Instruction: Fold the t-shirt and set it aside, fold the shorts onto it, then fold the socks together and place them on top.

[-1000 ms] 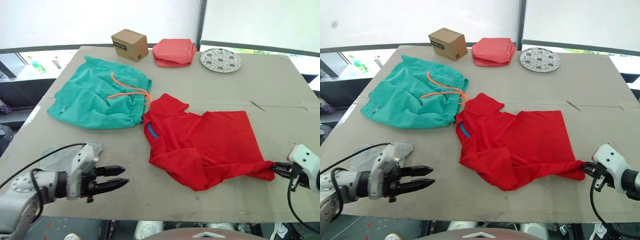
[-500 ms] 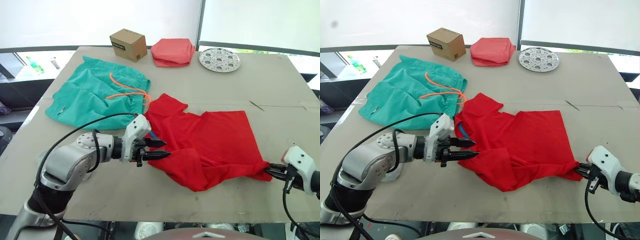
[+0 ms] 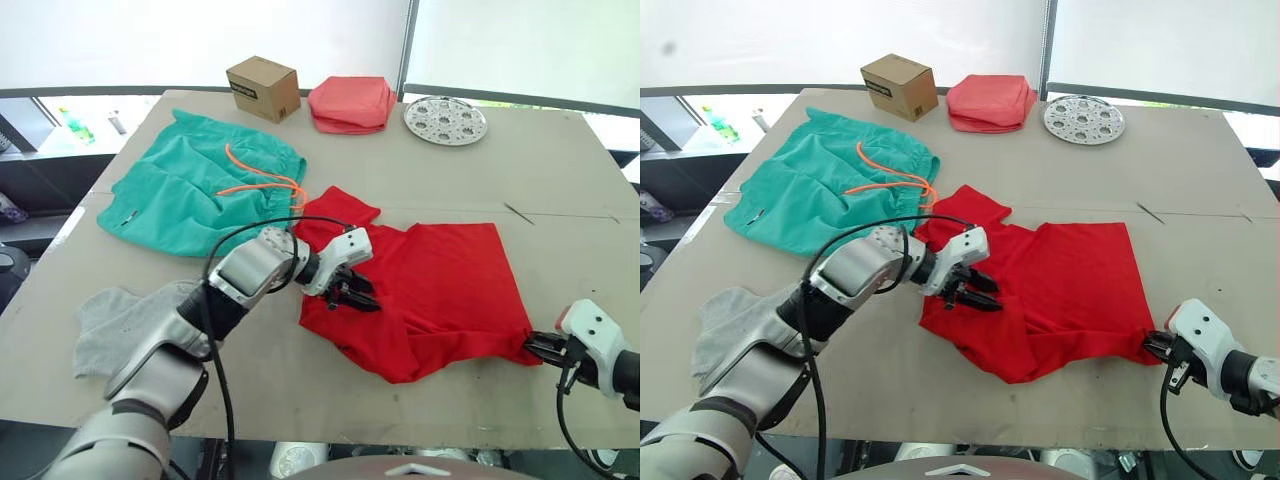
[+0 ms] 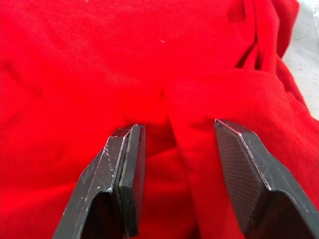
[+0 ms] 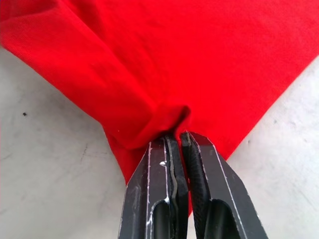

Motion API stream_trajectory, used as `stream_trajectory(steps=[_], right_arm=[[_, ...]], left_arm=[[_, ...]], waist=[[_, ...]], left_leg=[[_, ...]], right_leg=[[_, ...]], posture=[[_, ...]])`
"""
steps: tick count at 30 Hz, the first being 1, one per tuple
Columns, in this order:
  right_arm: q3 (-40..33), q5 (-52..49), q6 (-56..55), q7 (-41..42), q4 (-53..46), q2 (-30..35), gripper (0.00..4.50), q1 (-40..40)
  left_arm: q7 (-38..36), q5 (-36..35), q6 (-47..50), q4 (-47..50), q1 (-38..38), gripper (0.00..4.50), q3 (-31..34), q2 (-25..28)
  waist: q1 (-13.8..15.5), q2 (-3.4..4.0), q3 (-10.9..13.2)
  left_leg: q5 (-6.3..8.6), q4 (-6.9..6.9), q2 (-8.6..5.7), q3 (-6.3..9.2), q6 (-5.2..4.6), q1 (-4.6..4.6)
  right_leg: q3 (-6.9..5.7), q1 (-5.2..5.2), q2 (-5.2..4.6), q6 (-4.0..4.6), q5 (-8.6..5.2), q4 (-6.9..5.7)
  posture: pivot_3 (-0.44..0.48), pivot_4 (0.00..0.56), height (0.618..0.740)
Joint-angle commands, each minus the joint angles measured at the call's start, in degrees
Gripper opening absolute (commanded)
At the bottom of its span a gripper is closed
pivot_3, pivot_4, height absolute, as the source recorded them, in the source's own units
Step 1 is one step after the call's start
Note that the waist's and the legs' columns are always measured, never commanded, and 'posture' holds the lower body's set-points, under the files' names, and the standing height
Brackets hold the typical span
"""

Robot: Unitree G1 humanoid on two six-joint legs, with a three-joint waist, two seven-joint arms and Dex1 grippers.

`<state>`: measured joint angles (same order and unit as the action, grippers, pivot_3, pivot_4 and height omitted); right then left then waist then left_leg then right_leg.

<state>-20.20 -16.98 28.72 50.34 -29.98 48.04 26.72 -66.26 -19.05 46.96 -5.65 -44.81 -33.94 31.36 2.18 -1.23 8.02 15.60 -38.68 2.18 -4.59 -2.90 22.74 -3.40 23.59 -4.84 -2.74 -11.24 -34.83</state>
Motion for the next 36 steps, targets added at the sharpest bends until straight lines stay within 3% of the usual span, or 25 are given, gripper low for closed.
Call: stream_trajectory(steps=[1,3,5,6,10,15,23,27,32,36], right_arm=[[-0.73,-0.14,0.07,-0.80,-2.07,-0.35,0.00,0.23],[-0.67,-0.11,0.09,-1.02,-2.17,-0.47,0.00,0.30],[-0.69,-0.12,0.02,-1.26,-2.18,-0.54,0.00,0.39],[-0.82,-0.19,0.02,-1.29,-2.14,-0.57,0.00,0.40],[-1.08,-0.14,-0.27,-1.00,-1.33,-0.32,0.00,0.21],[-1.26,-0.31,-0.40,-0.40,0.18,0.22,0.00,-0.87],[-0.93,-0.25,-0.90,0.52,2.81,0.97,0.00,-3.00],[-3.33,-1.95,0.14,3.50,3.17,2.42,0.00,-1.74],[-4.59,-0.11,-1.00,2.93,6.58,3.87,0.00,-2.34],[-4.58,1.74,-1.41,1.04,9.20,4.41,0.00,-4.35]], left_arm=[[-2.56,2.46,-2.20,-0.62,-0.16,1.85,-1.56,-0.39],[-2.80,2.90,-2.81,-0.54,0.41,1.21,-1.12,-0.90],[-2.55,2.73,-2.93,0.07,1.16,0.19,0.17,-1.40],[-3.15,2.16,-2.86,1.29,1.82,0.01,0.92,-0.77],[-3.97,-0.22,-4.11,5.83,5.10,0.01,5.54,0.92],[-1.63,-8.88,-6.86,11.59,11.96,0.01,20.23,-0.31],[1.54,-17.08,-3.11,17.26,18.35,0.01,32.97,2.44],[-3.95,-26.03,5.34,18.66,22.06,0.01,41.74,12.51],[-6.54,-26.06,2.80,18.67,25.87,0.01,43.79,18.51],[-1.38,-24.08,-1.56,17.92,25.11,0.01,44.17,14.69]], waist=[[-0.05,0.02,-0.01],[-0.03,0.02,-0.01],[-0.02,0.02,-0.01],[-0.02,0.02,-0.01],[-0.12,0.02,-0.01],[-0.09,0.02,-0.01],[-0.11,0.03,-0.01],[-0.28,0.02,0.00],[-0.47,0.04,0.00],[0.07,0.04,0.00]], left_leg=[[0.00,0.00,0.00,-0.01,0.00,-0.01],[0.00,0.00,0.01,0.00,0.00,0.00],[0.00,0.00,0.01,0.01,0.00,0.00],[0.00,0.00,0.02,0.01,0.00,0.00],[0.00,0.00,0.05,0.02,0.00,0.00],[0.00,-0.02,0.13,0.04,0.00,0.02],[0.00,-0.03,0.04,0.05,0.00,0.00],[0.00,-0.03,0.06,0.06,0.00,-0.01],[0.00,-0.02,0.11,0.05,0.00,-0.02],[0.00,-0.10,0.09,0.05,0.00,-0.01]], right_leg=[[0.01,0.00,-0.01,0.00,0.00,0.00],[0.01,0.00,-0.01,0.00,0.00,0.00],[0.00,0.00,-0.01,0.00,0.00,0.00],[0.00,0.00,-0.01,0.00,0.00,-0.01],[0.00,0.03,-0.01,0.01,0.00,-0.01],[-0.02,0.03,-0.07,0.00,0.00,-0.02],[-0.04,0.00,-0.05,0.00,0.00,-0.03],[-0.05,0.00,-0.04,0.00,0.00,-0.05],[-0.06,0.00,-0.06,0.00,-0.01,-0.03],[-0.08,0.00,-0.17,-0.02,-0.01,-0.02]], posture=[[0.000,0.150,0.740],[0.000,0.150,0.740],[0.000,0.150,0.740],[0.000,0.150,0.740],[0.000,0.150,0.740],[0.000,0.150,0.740],[0.000,0.150,0.740],[0.000,0.150,0.740],[0.000,0.150,0.740],[0.000,0.150,0.740]])
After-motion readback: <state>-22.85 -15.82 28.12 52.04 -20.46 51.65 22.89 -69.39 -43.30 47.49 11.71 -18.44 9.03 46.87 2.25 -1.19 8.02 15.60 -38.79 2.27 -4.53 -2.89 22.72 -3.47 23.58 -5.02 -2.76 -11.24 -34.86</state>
